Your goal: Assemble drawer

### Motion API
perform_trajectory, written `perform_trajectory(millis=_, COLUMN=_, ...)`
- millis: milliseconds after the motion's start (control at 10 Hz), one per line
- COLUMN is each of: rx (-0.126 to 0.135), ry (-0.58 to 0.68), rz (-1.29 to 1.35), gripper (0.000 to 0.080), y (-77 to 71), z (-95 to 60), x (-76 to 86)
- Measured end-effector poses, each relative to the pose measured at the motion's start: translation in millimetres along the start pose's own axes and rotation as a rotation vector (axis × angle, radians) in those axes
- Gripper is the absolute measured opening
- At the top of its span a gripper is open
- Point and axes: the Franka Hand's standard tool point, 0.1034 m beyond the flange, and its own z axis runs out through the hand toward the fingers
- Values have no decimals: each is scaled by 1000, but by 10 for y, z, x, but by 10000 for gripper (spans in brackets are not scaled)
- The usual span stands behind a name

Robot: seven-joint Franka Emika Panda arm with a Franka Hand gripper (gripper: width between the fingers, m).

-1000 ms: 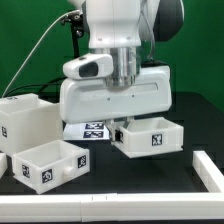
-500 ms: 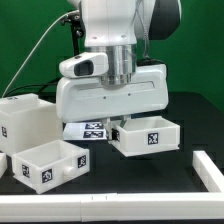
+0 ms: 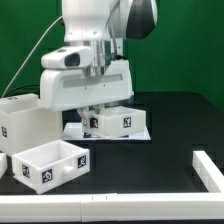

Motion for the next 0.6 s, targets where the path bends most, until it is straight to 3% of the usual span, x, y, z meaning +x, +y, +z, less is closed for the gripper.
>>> perform_trajectory(millis=300, rx=-2, ry=0, rz=-21, gripper=38, y=18, z=25, x=-13)
perform_trajectory(millis=600, rx=-21, ry=1, rz=-146, gripper=38, y=85, z=259, x=-284)
